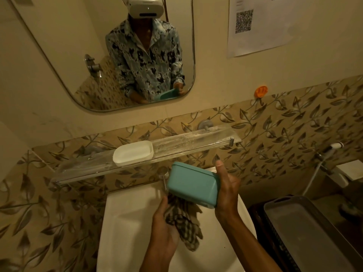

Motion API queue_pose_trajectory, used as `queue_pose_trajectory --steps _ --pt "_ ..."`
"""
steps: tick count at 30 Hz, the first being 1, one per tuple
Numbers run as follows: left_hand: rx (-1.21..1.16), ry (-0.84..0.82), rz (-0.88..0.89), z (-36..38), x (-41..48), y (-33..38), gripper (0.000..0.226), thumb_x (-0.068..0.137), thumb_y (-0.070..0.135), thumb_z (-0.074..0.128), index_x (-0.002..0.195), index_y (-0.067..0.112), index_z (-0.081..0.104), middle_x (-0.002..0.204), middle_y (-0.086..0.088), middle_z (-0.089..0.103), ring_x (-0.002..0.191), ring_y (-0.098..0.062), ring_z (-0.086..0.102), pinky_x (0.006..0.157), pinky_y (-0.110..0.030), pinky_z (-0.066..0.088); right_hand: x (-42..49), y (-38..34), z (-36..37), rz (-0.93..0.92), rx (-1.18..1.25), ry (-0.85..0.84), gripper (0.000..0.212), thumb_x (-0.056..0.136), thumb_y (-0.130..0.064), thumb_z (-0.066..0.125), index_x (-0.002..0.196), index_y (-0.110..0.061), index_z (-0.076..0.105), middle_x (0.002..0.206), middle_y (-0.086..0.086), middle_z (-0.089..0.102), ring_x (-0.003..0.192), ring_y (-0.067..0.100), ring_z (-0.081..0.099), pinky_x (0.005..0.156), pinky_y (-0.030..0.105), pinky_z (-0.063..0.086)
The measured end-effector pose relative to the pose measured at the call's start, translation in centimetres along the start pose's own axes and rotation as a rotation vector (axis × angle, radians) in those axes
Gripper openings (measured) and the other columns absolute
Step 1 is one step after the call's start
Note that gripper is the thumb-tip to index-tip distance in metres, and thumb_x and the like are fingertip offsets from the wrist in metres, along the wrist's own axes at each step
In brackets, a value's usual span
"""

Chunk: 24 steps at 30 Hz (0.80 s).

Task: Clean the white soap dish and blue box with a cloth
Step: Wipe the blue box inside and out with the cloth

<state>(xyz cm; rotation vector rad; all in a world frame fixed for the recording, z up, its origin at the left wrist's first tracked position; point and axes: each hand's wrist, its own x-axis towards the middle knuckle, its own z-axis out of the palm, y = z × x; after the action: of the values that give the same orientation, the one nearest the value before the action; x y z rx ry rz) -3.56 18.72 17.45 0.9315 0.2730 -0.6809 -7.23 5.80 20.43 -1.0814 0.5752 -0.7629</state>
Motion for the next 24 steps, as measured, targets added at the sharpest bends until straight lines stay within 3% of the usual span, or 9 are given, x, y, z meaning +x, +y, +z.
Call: queue_pose_trajectory --steps 4,7,10,12,15,18,21,22,24 --pt "-0.079 -0.082 0.003 1.1 -0.8 -1.1 0.060 0.079 0.052 0.050 0.121 0.010 0.061 0.117 -0.021 0.064 0.109 -0.036 0.058 0.091 -0.050 0.045 -0.4 0.7 -0.2 -0.011 -0.033 -0.127 0.037 0.078 -0.047 0.059 0.064 -0.015 0.071 0.065 0.008 0.072 0.061 0.021 0.069 0.052 0.029 0.052" --pt "-0.114 -0.082 0.070 0.7 -0.3 -0.9 0.058 0.082 0.051 0.048 0.125 0.012 0.057 0.118 -0.019 0.065 0.108 -0.034 0.059 0.085 -0.047 0.048 -0.1 1.2 -0.9 -0.129 -0.191 -0.233 0.029 0.084 -0.034 0.052 0.067 -0.016 0.065 0.062 -0.004 0.068 0.060 0.004 0.063 0.049 0.019 0.047" --pt "-0.053 -0.091 0.158 0.2 -0.1 -0.4 0.052 0.082 0.045 0.047 0.119 0.011 0.058 0.098 -0.015 0.071 0.083 -0.026 0.068 0.068 -0.040 0.054 1.0 2.0 -2.0 -0.228 -0.341 -0.293 0.031 0.096 -0.012 0.049 0.070 -0.024 0.060 0.066 -0.017 0.064 0.064 -0.003 0.057 0.055 0.010 0.042" --pt "0.013 -0.072 0.250 0.2 -0.2 -0.2 0.049 0.079 0.040 0.051 0.119 0.011 0.058 0.098 -0.016 0.069 0.071 -0.022 0.070 0.055 -0.035 0.055 1.4 2.7 -2.5 -0.281 -0.419 -0.304 0.023 0.097 -0.017 0.046 0.082 -0.025 0.062 0.077 -0.019 0.066 0.075 -0.001 0.060 0.062 0.010 0.045" --pt "0.117 -0.003 0.407 0.3 -0.3 -0.7 0.044 0.076 0.029 0.058 0.119 0.020 0.058 0.110 -0.009 0.066 0.092 -0.020 0.067 0.063 -0.033 0.054 1.4 3.3 -2.4 -0.315 -0.408 -0.300 0.023 0.095 -0.017 0.039 0.099 -0.015 0.062 0.091 -0.011 0.067 0.088 0.002 0.063 0.071 0.015 0.050" --pt "0.252 0.036 0.553 0.3 -0.5 -1.0 0.045 0.073 0.033 0.073 0.116 0.034 0.059 0.112 0.007 0.068 0.101 -0.010 0.065 0.070 -0.024 0.054 1.5 3.4 -2.0 -0.243 -0.343 -0.317 0.029 0.094 -0.008 0.035 0.094 -0.010 0.064 0.085 -0.007 0.068 0.082 0.003 0.063 0.070 0.019 0.050" --pt "0.345 0.057 0.661 0.5 -0.9 -0.9 0.055 0.066 0.044 0.071 0.118 0.038 0.057 0.113 0.013 0.066 0.104 -0.003 0.063 0.070 -0.017 0.053 1.8 3.2 -1.8 -0.111 -0.218 -0.319 0.035 0.091 -0.021 0.033 0.086 -0.014 0.067 0.085 0.002 0.070 0.085 0.019 0.062 0.074 0.033 0.049" --pt "0.387 0.062 0.690 0.7 -1.0 -0.8 0.053 0.067 0.041 0.071 0.118 0.039 0.056 0.114 0.015 0.065 0.105 0.000 0.061 0.071 -0.015 0.053 1.7 3.0 -1.7 -0.067 -0.168 -0.321 0.038 0.094 -0.028 0.032 0.090 -0.016 0.068 0.089 0.004 0.072 0.090 0.021 0.065 0.079 0.034 0.050" --pt "0.467 0.061 0.719 0.8 -1.2 -0.9 0.049 0.071 0.034 0.068 0.117 0.042 0.053 0.117 0.018 0.061 0.109 0.003 0.058 0.076 -0.013 0.052 1.2 2.6 -1.3 0.000 -0.126 -0.321 0.042 0.103 -0.029 0.026 0.095 -0.021 0.066 0.086 -0.007 0.075 0.088 0.007 0.069 0.076 0.019 0.053"
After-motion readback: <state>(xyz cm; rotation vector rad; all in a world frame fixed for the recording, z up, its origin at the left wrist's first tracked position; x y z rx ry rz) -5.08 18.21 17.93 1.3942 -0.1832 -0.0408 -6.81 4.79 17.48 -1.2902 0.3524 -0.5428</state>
